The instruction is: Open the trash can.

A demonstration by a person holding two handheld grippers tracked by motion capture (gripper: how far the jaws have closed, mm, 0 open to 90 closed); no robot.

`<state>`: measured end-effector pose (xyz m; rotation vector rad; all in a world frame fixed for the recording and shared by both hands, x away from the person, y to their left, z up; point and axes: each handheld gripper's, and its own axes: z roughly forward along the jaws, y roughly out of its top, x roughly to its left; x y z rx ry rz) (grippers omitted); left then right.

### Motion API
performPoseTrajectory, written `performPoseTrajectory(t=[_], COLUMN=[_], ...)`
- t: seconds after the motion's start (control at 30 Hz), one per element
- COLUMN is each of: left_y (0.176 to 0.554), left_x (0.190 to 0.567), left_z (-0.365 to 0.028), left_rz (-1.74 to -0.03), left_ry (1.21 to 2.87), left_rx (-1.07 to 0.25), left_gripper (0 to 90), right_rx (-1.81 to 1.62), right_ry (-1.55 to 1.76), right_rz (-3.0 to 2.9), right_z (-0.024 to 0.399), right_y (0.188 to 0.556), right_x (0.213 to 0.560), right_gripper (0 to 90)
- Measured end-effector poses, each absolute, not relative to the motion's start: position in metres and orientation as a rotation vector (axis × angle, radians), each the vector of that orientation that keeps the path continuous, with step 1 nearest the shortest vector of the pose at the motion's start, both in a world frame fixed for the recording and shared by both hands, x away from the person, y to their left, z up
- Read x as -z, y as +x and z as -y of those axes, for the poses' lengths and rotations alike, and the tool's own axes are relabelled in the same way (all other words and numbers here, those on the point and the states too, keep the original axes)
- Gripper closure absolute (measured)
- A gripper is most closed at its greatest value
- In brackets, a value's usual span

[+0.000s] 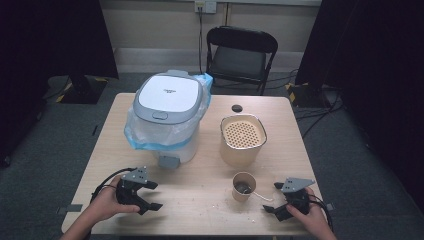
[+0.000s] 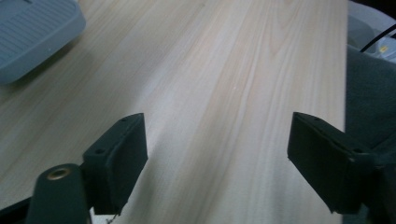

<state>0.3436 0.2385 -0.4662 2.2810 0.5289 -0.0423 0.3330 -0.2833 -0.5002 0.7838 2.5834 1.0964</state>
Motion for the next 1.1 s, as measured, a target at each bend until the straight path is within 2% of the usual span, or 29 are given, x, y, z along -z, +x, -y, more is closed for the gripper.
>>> performPoseTrajectory(t=[0.07,0.13,0.23,0.77,1.1], left_y=[0.344,0.344,0.346,0.356,0.364], left_x=[0.462,0.457,0.447,0.407,0.386], left_z=[-0.24,-0.242,-0.25,-0.269,-0.275], left_rz=[-0.548,-0.57,-0.596,-0.648,-0.713], left_ry=[2.273,2.254,2.235,2.22,2.199], left_rx=[0.056,0.083,0.074,0.042,0.056], left_gripper=[23.2,32.1,37.0,41.0,50.9], right_rx=[-1.097,-1.096,-1.096,-1.097,-1.096], right_ry=[0.784,0.783,0.784,0.783,0.784], right_rz=[-2.583,-2.583,-2.583,-2.583,-2.583], right_z=[0.283,0.283,0.283,0.283,0.283], right_y=[0.333,0.333,0.333,0.333,0.333], right_x=[0.5,0.5,0.5,0.5,0.5], right_gripper=[6.0,6.0,6.0,6.0,6.0])
